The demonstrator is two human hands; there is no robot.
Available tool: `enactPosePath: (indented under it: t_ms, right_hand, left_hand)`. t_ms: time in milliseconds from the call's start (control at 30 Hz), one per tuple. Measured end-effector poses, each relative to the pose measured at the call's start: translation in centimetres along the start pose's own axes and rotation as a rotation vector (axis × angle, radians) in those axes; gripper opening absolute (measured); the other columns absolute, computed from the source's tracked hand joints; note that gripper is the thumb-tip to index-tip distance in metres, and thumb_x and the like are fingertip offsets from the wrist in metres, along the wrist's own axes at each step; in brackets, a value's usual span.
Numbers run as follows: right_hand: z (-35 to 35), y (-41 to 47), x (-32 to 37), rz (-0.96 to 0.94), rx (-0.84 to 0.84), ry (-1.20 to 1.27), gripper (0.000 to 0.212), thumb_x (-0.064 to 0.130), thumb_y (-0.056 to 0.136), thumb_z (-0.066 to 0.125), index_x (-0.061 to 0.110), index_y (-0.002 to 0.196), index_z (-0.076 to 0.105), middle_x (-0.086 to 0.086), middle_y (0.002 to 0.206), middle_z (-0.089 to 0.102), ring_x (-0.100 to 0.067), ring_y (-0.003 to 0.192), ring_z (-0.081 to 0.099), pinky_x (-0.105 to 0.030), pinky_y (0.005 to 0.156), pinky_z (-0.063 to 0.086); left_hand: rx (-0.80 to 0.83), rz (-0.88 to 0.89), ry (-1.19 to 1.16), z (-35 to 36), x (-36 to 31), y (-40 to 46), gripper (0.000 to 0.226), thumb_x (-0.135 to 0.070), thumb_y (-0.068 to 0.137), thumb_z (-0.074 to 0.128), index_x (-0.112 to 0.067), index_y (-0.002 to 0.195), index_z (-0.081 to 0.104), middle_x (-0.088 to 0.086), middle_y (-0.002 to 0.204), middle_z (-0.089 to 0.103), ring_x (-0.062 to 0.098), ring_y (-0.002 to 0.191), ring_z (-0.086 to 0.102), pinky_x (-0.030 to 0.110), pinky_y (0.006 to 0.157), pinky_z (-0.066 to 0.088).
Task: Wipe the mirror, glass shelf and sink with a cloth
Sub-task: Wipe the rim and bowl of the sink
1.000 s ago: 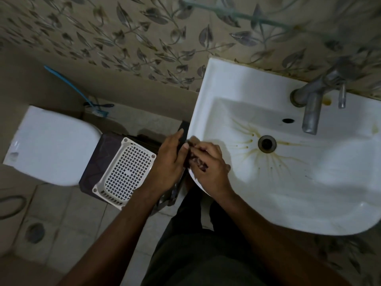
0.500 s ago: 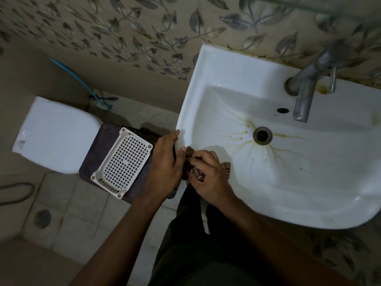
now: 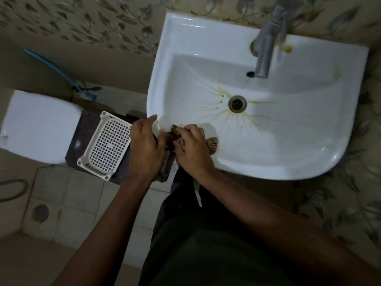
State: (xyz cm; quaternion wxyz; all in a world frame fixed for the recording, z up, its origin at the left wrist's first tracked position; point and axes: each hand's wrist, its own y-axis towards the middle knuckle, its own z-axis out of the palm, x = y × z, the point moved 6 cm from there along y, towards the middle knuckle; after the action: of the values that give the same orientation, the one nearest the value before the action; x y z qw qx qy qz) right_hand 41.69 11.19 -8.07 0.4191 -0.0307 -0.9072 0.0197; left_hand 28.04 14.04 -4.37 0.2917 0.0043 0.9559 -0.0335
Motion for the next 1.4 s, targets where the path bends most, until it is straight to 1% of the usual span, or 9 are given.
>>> enactPosePath:
  t_ms: [100, 333, 433, 533, 700, 800, 1100, 1300, 1400]
  right_hand:
    - [0.4, 0.1, 1.4, -0.036, -0.002, -0.049, 0.039, 0.007, 0.087, 0.063, 0.001, 0.126, 0.061, -0.015, 0.118, 0.057, -0.033, 0.105, 0.05, -0.047, 0.088, 0.047]
    - [-3.1, -4.7, -1.2, -0.064, -0.075, -0.205, 0.036, 0.017, 0.09, 0.051, 0.006, 0.123, 0.062, -0.008, 0.117, 0.059, -0.028, 0.106, 0.051, -0.041, 0.088, 0.047]
    - [-5.9, -7.2, -4.3, 0.03, -0.231, -0.284, 0.033, 0.02, 0.089, 0.054, 0.007, 0.118, 0.064, -0.008, 0.114, 0.06, -0.027, 0.105, 0.052, -0.039, 0.089, 0.046]
    - [-6.8, -8.4, -6.1, 0.201, -0.334, -0.318, 0.033, 0.018, 0.09, 0.057, 0.008, 0.121, 0.065, -0.009, 0.116, 0.06, -0.027, 0.108, 0.052, -0.039, 0.094, 0.044]
    - [-2.2, -7.2, -1.5, 0.103, -0.244, -0.182, 0.035, 0.026, 0.098, 0.054, 0.01, 0.129, 0.061, -0.006, 0.128, 0.057, -0.022, 0.116, 0.049, -0.033, 0.101, 0.041]
    - [-2.8, -7.2, -2.2, 0.075, -0.214, -0.214, 0.037, 0.022, 0.089, 0.063, 0.011, 0.125, 0.063, -0.008, 0.124, 0.059, -0.026, 0.11, 0.051, -0.041, 0.091, 0.046]
    - [-14.9, -11.3, -12.8, 0.357, -0.617, -0.394, 0.028, 0.013, 0.088, 0.062, 0.01, 0.114, 0.071, -0.013, 0.109, 0.06, -0.033, 0.1, 0.051, -0.043, 0.088, 0.047]
    - [-12.4, -11.6, -11.4, 0.277, -0.497, -0.292, 0.033, 0.031, 0.096, 0.051, 0.019, 0.123, 0.065, -0.005, 0.114, 0.058, -0.025, 0.105, 0.052, -0.041, 0.088, 0.047]
    - [-15.1, -12.1, -13.6, 0.284, -0.53, -0.326, 0.031, 0.027, 0.096, 0.052, 0.017, 0.12, 0.068, -0.004, 0.112, 0.06, -0.025, 0.103, 0.055, -0.042, 0.083, 0.049]
  left_hand:
    - [0.033, 0.055, 0.015, 0.8, -1.2, -0.6, 0.039, -0.033, 0.1, 0.049, -0.02, 0.137, 0.05, 0.01, 0.126, 0.048, 0.019, 0.117, 0.043, 0.022, 0.099, 0.03]
    - [0.166, 0.123, -0.023, 1.9, -3.1, -1.6, 0.034, -0.027, 0.099, 0.054, -0.021, 0.133, 0.055, 0.008, 0.122, 0.05, 0.022, 0.113, 0.048, 0.049, 0.095, 0.048]
    - [0.245, 0.195, -0.038, 3.3, -4.5, -3.0, 0.032, -0.02, 0.098, 0.055, -0.016, 0.13, 0.058, 0.005, 0.114, 0.053, 0.018, 0.106, 0.048, 0.046, 0.093, 0.048]
    - [0.291, 0.248, -0.052, 4.4, -5.5, -4.8, 0.03, -0.024, 0.101, 0.051, -0.016, 0.129, 0.059, 0.0, 0.109, 0.052, 0.008, 0.101, 0.042, 0.029, 0.094, 0.041]
    - [0.341, 0.289, -0.037, 5.1, -6.0, -4.9, 0.03, -0.03, 0.105, 0.04, -0.02, 0.128, 0.057, -0.002, 0.116, 0.053, 0.009, 0.108, 0.044, 0.009, 0.093, 0.03]
    - [0.327, 0.291, -0.034, 4.7, -5.9, -3.8, 0.032, -0.034, 0.105, 0.04, -0.022, 0.129, 0.056, -0.002, 0.118, 0.052, 0.008, 0.112, 0.042, 0.002, 0.094, 0.023]
    - [0.485, 0.468, -0.061, 7.8, -10.1, -4.6, 0.03, -0.032, 0.103, 0.045, -0.023, 0.13, 0.055, -0.006, 0.115, 0.048, 0.013, 0.112, 0.044, 0.022, 0.099, 0.034]
    - [0.622, 0.622, -0.103, 10.7, -16.2, -6.8, 0.033, -0.035, 0.1, 0.044, -0.025, 0.13, 0.052, -0.007, 0.118, 0.05, 0.013, 0.112, 0.045, 0.026, 0.098, 0.037]
    - [0.644, 0.665, -0.088, 11.6, -18.5, -6.8, 0.034, -0.036, 0.1, 0.044, -0.026, 0.132, 0.051, -0.009, 0.118, 0.049, 0.011, 0.111, 0.045, 0.027, 0.097, 0.038]
